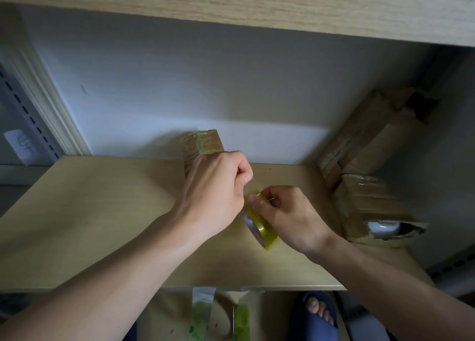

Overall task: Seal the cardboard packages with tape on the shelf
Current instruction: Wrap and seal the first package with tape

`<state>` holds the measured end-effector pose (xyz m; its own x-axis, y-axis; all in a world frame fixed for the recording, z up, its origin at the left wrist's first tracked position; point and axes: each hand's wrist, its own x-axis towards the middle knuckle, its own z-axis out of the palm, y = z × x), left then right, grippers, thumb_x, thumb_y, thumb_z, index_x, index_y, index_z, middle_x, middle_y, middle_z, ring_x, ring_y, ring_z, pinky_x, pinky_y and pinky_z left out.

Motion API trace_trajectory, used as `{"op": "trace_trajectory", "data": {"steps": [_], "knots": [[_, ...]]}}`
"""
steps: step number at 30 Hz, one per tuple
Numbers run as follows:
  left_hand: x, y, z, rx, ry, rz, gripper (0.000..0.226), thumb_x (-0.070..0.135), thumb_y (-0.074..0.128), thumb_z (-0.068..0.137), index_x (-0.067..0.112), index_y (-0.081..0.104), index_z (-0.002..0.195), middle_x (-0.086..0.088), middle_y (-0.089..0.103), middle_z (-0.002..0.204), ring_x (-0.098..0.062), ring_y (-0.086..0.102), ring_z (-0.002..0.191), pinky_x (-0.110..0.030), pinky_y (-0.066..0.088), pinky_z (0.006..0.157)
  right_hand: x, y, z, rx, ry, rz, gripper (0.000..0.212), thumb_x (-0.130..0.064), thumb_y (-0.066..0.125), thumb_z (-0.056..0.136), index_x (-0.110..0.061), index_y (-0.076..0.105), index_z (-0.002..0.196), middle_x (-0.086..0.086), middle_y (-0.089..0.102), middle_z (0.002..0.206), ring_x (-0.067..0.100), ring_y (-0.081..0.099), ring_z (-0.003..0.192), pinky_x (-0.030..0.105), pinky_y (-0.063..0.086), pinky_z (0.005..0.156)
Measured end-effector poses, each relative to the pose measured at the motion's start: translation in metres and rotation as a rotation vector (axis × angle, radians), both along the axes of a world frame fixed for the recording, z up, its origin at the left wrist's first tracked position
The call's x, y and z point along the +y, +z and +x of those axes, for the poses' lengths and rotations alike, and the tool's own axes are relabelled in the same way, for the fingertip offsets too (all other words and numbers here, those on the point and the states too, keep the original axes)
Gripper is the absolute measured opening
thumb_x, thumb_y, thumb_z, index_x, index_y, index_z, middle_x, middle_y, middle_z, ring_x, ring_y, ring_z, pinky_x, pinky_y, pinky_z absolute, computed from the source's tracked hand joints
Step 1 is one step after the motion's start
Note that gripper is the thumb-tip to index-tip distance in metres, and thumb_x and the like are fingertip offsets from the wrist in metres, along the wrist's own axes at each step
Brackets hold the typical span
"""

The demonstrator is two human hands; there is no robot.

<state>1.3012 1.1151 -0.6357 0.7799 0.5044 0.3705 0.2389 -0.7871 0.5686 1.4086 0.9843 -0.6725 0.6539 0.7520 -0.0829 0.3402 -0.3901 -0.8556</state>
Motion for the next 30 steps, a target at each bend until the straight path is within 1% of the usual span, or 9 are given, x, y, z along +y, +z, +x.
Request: {"op": "trace_trajectory", "data": {"steps": [5,11,14,17,19,21,24,26,30], "knots": [[0.012,0.006,0.0,0.195,-0.121,-0.036,0.01,0.018,0.069,0.092,0.027,0.064,0.089,0.013,0.063,0.078,0.001,0.054,0.068,-0.018,0.039,0.061,-0.001,-0.017,0.002,-0.025,0.019,-0.029,0.037,-0.055,0.069,0.091,-0.022,0.065,0.073,-0.015,0.052,0.052,0.003,0.045,0.05,0.023,0.038,0.054],[0.016,0.011,0.004,0.236,-0.14,-0.017,0.027,0.008,0.074,0.089,0.029,0.069,0.105,0.013,0.066,0.079,0.003,0.058,0.07,-0.026,0.052,0.073,-0.003,-0.023,0.005,0.099,0.049,0.042,0.037,-0.053,0.075,0.088,-0.018,0.069,0.076,-0.011,0.056,0.061,0.007,0.048,0.058,0.028,0.04,0.059],[0.015,0.015,0.006,0.233,-0.138,-0.012,0.035,0.013,0.076,0.09,0.025,0.07,0.122,0.013,0.072,0.081,0.007,0.059,0.074,-0.025,0.051,0.077,-0.007,-0.022,0.006,0.101,0.061,0.037,0.036,-0.048,0.075,0.089,-0.017,0.066,0.072,-0.014,0.05,0.053,0.002,0.041,0.05,0.02,0.034,0.054],[0.014,0.018,0.007,0.225,-0.13,0.022,0.018,0.016,0.076,0.09,0.022,0.077,0.107,0.013,0.072,0.081,0.007,0.059,0.071,-0.025,0.054,0.077,-0.009,-0.023,0.01,0.043,0.11,-0.024,0.054,-0.063,0.069,0.087,-0.01,0.069,0.078,-0.007,0.051,0.061,0.008,0.043,0.058,0.035,0.038,0.06],[0.012,0.018,0.007,0.234,-0.133,0.037,0.01,0.016,0.074,0.091,0.024,0.078,0.096,0.013,0.071,0.077,0.004,0.061,0.072,-0.024,0.054,0.073,-0.009,-0.022,0.014,0.057,0.053,-0.056,0.064,-0.071,0.056,0.091,-0.009,0.069,0.077,-0.007,0.06,0.063,0.011,0.054,0.062,0.044,0.049,0.066],[0.011,0.017,0.008,0.24,-0.139,0.058,0.011,0.015,0.072,0.092,0.024,0.077,0.088,0.011,0.071,0.073,0.001,0.063,0.071,-0.018,0.051,0.067,-0.011,-0.021,0.025,-0.002,-0.08,-0.07,0.057,-0.056,0.05,0.101,-0.012,0.07,0.071,-0.003,0.072,0.064,0.018,0.068,0.063,0.04,0.056,0.071],[0.011,0.016,0.008,0.228,-0.145,0.084,0.015,0.013,0.071,0.091,0.022,0.075,0.079,0.009,0.069,0.071,-0.002,0.062,0.069,-0.017,0.045,0.063,-0.022,-0.02,0.053,-0.459,-0.179,-0.273,0.025,-0.034,0.062,0.093,-0.021,0.068,0.073,0.001,0.069,0.07,0.025,0.066,0.069,0.039,0.059,0.068],[0.009,0.016,0.007,0.222,-0.155,0.09,0.017,0.013,0.071,0.091,0.022,0.072,0.077,0.008,0.068,0.073,-0.004,0.061,0.07,-0.022,0.047,0.065,-0.029,-0.019,0.063,-0.501,-0.118,-0.49,0.014,-0.036,0.071,0.088,-0.023,0.069,0.083,-0.001,0.067,0.077,0.02,0.065,0.073,0.037,0.06,0.068],[0.008,0.015,0.006,0.207,-0.166,0.091,0.016,0.013,0.071,0.092,0.021,0.071,0.077,0.007,0.067,0.076,-0.007,0.061,0.074,-0.03,0.052,0.072,-0.036,-0.018,0.066,-0.49,-0.053,-0.672,0.028,-0.042,0.082,0.082,-0.021,0.068,0.093,-0.002,0.065,0.08,0.016,0.065,0.074,0.031,0.057,0.065]]}}
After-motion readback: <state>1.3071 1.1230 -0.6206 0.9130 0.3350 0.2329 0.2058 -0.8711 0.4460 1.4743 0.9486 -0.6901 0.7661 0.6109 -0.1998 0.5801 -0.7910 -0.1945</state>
